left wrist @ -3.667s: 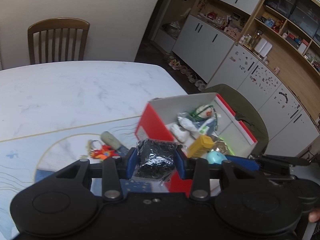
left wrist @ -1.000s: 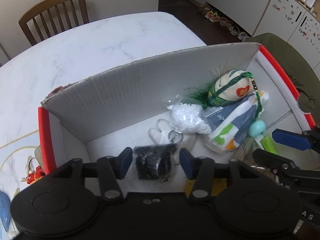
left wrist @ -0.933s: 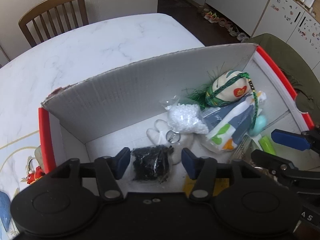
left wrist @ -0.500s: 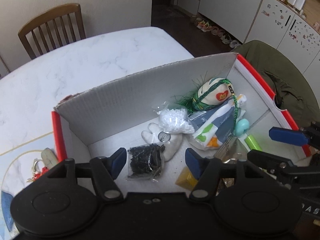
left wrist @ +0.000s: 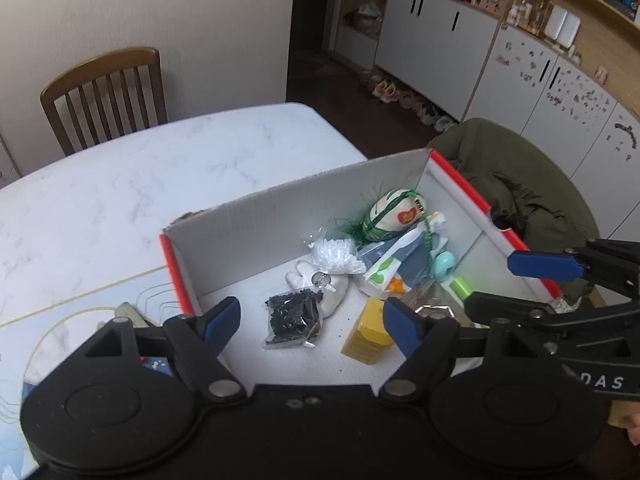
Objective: Organize objects
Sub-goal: 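Withdraw both tools from the box back toward the table items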
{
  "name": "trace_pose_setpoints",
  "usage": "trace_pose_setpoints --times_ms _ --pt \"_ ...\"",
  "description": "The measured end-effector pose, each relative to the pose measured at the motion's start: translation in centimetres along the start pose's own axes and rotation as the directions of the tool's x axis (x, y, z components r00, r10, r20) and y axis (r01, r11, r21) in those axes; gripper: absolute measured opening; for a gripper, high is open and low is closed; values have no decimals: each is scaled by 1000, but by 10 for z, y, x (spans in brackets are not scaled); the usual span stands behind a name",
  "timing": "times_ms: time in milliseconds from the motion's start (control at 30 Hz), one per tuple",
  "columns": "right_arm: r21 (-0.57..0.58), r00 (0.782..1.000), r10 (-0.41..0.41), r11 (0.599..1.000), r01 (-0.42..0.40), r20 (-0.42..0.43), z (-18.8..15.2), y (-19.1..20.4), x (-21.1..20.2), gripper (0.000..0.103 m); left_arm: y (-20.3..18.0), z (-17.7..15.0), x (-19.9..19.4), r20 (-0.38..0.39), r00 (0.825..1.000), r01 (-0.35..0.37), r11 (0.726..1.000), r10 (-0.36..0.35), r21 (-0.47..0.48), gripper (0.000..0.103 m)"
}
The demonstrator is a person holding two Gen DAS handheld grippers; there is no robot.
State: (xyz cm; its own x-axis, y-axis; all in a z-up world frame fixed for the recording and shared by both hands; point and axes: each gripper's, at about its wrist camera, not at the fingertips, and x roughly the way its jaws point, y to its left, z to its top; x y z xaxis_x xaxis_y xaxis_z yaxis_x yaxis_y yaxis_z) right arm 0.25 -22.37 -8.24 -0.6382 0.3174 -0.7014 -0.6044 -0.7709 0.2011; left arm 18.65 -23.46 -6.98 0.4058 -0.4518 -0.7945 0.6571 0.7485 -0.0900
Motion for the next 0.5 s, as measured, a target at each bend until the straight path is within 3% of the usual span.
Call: trace_pose_setpoints --times_ms 500 --pt "38 996 4 999 -8 94 -5 54 -32 83 38 -27 -60 99 995 21 999 -24 26 97"
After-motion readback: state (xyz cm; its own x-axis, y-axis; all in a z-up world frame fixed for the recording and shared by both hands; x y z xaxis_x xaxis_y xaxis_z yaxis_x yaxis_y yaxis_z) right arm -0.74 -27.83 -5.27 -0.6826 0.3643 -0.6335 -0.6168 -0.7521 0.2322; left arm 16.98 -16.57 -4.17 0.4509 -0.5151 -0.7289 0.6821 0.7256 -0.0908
